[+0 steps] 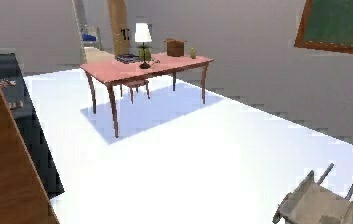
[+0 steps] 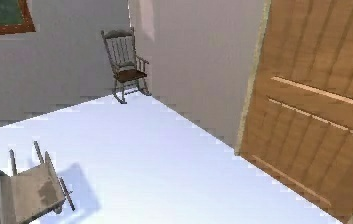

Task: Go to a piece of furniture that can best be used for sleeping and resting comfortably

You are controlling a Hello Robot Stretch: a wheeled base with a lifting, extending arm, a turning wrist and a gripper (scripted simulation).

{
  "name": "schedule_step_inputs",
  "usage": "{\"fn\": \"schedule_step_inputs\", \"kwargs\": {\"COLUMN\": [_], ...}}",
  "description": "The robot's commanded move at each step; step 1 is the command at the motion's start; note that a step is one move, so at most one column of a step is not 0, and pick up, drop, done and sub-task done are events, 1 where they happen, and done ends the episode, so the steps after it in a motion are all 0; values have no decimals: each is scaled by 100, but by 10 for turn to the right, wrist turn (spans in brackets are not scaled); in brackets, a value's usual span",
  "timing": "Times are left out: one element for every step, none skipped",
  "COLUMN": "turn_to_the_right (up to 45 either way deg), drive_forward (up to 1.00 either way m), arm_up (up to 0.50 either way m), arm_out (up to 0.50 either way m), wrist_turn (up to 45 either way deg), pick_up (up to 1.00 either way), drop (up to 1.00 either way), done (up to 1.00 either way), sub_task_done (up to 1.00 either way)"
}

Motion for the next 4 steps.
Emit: {"fn": "schedule_step_inputs", "kwargs": {"turn_to_the_right": [0, -360, 0, 0], "drive_forward": [50, 0, 100, 100], "arm_up": [0, 0, 0, 0], "arm_out": [0, 0, 0, 0], "wrist_turn": [0, 0, 0, 0], "pick_up": [0, 0, 0, 0], "drop": [0, 0, 0, 0], "done": [0, 0, 0, 0], "sub_task_done": [0, 0, 0, 0]}}
